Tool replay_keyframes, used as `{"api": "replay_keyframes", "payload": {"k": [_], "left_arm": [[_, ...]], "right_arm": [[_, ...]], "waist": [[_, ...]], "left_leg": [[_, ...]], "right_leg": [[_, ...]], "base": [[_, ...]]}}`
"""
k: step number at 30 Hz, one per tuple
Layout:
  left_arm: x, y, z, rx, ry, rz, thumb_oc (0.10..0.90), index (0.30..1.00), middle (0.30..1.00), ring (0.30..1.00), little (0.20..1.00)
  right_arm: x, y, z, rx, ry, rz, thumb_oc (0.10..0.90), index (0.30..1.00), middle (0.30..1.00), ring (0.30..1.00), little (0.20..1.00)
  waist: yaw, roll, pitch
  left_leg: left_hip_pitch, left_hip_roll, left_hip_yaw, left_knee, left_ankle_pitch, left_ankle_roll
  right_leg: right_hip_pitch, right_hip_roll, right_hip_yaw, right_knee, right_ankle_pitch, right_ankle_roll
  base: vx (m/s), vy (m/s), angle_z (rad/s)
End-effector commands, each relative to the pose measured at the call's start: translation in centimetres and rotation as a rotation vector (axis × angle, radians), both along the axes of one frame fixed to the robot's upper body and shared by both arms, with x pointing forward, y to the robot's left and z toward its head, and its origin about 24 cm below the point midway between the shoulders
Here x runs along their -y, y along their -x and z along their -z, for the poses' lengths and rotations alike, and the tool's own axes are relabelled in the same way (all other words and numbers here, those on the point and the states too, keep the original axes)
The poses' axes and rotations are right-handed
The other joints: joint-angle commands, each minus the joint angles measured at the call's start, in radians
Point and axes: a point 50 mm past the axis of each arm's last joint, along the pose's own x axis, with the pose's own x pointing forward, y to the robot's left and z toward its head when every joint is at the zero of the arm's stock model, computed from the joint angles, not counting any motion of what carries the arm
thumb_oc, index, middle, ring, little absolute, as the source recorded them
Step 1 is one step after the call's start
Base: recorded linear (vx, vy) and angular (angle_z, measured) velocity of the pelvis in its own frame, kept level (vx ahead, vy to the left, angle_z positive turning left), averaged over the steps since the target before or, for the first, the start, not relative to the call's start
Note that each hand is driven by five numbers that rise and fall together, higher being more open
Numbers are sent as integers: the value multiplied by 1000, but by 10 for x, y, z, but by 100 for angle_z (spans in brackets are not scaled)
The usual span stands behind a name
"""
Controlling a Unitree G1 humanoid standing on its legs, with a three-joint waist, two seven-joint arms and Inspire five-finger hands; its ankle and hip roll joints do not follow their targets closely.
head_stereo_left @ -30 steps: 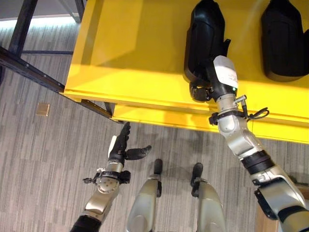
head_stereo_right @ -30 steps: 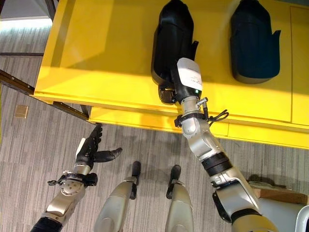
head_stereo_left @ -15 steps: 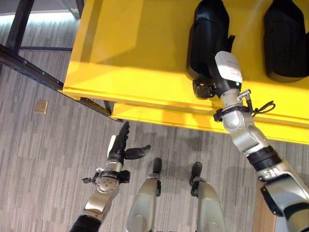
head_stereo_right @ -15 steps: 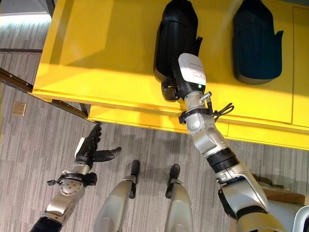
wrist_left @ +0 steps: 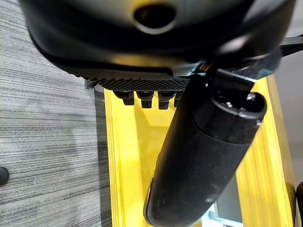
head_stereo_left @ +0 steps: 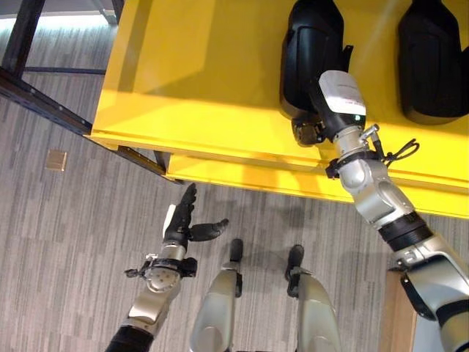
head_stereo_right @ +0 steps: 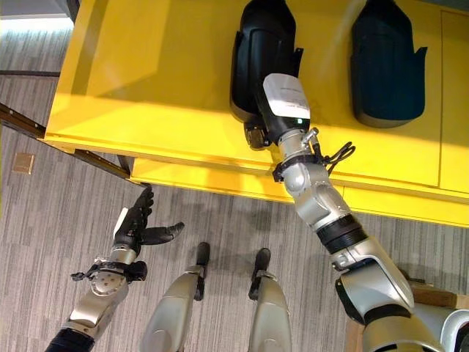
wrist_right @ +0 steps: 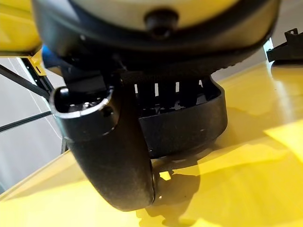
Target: Move parts from the plastic box to the shelf.
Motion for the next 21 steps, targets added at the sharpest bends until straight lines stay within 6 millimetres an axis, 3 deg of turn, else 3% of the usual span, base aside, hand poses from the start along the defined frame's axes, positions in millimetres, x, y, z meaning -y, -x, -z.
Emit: {"api": "replay_keyframes", "payload": {"k": [1,21], "left_arm": [[-15,2,-34,188,-14,-16,900,1000,1000,1000,1000],[-19,-1,-38,207,-20,-32,900,1000,1000,1000,1000]], "right_arm": [[-21,6,-53,195,63,-83,400,300,300,300,300],[-39,2,-62,188,167,-105,400,300,300,300,300]], "waist": [[21,-28,-51],[44,-35,-35]], "left_leg": [[12,14,-20,73,-117,1],[-7,1,-19,87,-118,11]], "right_leg": [[23,-58,-23,-35,71,54],[18,-67,-23,-36,85,58]], "base": [[6,6,3],[1,2,1]]}}
